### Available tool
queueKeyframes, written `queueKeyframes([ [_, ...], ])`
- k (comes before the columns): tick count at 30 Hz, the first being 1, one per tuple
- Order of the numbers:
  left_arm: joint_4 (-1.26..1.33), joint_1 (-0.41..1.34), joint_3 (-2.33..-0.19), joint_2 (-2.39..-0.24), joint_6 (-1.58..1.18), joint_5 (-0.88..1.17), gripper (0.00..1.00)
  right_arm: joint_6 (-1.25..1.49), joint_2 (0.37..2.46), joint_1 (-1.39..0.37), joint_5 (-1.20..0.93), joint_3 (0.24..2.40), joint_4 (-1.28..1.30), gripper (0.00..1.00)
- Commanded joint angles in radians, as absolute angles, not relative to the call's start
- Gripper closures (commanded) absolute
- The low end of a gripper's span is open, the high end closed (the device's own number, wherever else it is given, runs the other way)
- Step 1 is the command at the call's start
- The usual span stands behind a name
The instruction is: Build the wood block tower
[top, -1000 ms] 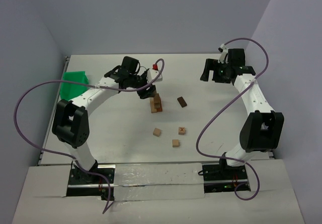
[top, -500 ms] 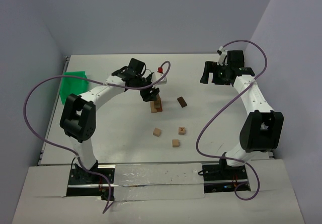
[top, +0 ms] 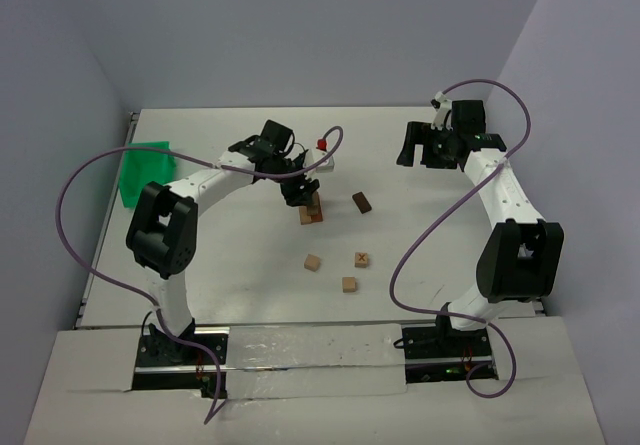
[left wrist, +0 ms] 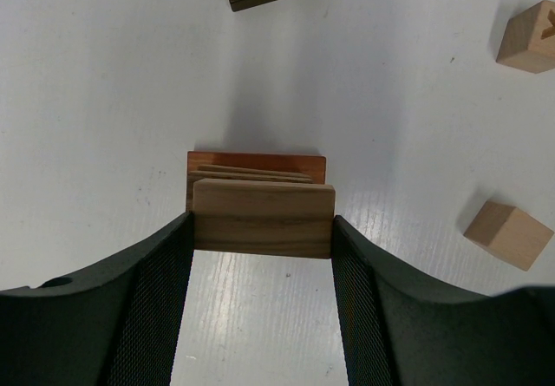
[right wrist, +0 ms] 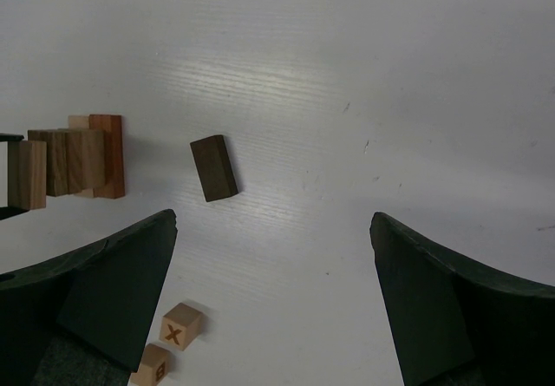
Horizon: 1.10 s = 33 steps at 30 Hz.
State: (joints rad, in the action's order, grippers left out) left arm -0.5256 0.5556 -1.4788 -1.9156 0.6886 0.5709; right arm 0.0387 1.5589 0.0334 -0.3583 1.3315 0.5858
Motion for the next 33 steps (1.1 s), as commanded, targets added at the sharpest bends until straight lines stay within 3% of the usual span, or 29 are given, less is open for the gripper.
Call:
queueKeyframes([
  [1, -0.523, 0.563, -1.534, -1.925, 0.678, 0.567, 0.59, 0.030, 1.547, 0.038, -0.375, 1.331, 0.562, 0.00],
  [33, -0.532, 0.561, -1.562, -1.951, 0.703, 0.557, 0.52, 0.034, 1.560, 0.038, -0.388, 1.337, 0.560, 0.00],
])
